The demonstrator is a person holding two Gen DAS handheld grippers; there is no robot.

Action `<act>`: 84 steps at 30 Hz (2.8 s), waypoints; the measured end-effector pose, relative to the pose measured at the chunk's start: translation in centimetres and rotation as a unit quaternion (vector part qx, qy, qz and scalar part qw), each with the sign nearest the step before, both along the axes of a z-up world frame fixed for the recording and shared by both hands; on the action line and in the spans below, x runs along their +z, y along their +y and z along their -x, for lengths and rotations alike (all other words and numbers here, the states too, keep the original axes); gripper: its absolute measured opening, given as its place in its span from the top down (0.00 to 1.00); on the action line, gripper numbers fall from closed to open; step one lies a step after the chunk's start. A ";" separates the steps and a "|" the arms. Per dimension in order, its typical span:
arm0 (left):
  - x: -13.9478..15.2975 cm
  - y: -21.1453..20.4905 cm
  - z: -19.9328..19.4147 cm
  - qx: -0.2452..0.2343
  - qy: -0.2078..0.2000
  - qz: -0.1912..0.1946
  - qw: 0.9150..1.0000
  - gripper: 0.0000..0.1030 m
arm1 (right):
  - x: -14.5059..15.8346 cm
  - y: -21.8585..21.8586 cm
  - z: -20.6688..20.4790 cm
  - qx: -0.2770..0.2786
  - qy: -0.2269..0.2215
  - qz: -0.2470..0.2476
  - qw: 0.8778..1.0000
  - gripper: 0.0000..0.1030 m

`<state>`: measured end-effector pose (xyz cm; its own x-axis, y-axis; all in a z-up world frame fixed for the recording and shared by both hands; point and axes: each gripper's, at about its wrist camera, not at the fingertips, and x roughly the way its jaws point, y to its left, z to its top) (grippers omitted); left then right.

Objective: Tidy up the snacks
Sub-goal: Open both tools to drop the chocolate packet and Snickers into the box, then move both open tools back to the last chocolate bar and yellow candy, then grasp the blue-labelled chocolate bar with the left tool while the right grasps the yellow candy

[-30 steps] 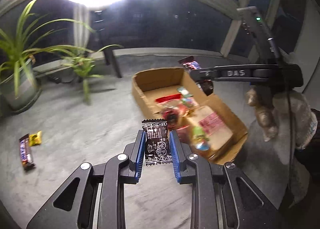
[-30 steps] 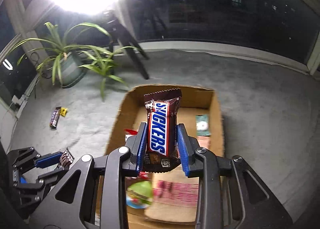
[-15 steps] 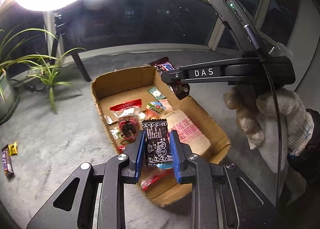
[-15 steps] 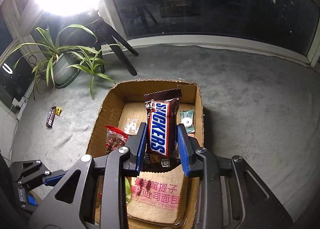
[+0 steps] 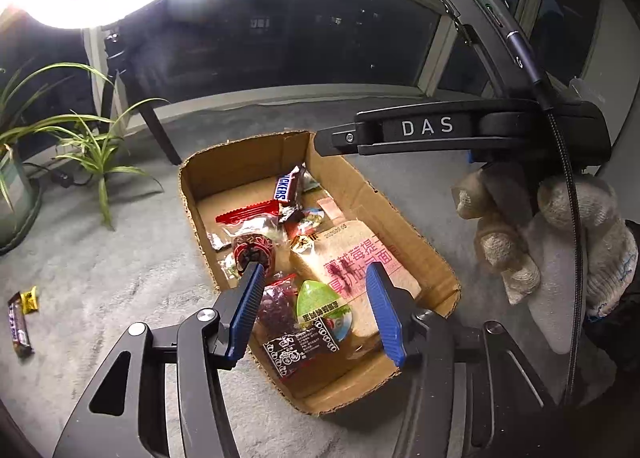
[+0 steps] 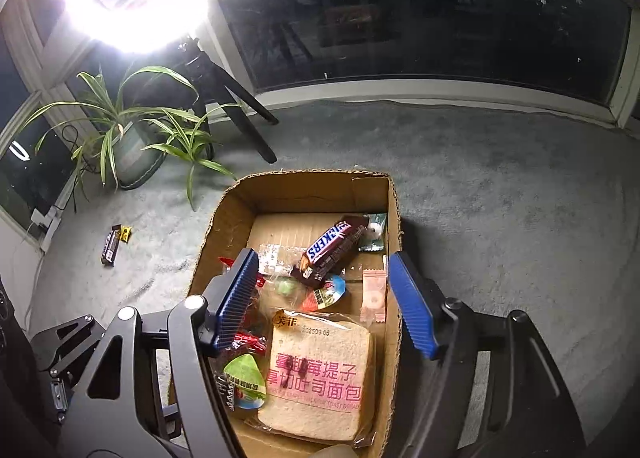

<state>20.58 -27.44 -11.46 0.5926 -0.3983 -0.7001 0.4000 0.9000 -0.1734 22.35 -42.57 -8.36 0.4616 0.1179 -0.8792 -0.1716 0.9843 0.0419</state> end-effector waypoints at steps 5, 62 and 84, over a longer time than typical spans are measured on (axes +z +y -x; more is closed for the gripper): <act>0.3 0.8 0.5 0.003 -0.002 0.003 1.000 0.49 | 0.4 0.7 0.4 -0.002 -0.006 -0.003 1.000 0.32; -9.0 30.4 -4.3 0.261 0.080 -0.015 0.962 0.52 | -15.6 34.1 -1.5 0.362 0.097 0.072 0.924 0.52; -9.3 34.4 -1.5 0.307 0.088 -0.017 0.948 0.74 | -18.2 37.2 -1.0 0.420 0.071 0.106 0.898 0.53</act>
<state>22.12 6.96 -20.73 0.5784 0.0075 -0.8157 -0.2322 0.9601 -0.1558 23.36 -5.34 -26.56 0.1692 0.1943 -0.9662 -0.8654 0.4985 -0.0513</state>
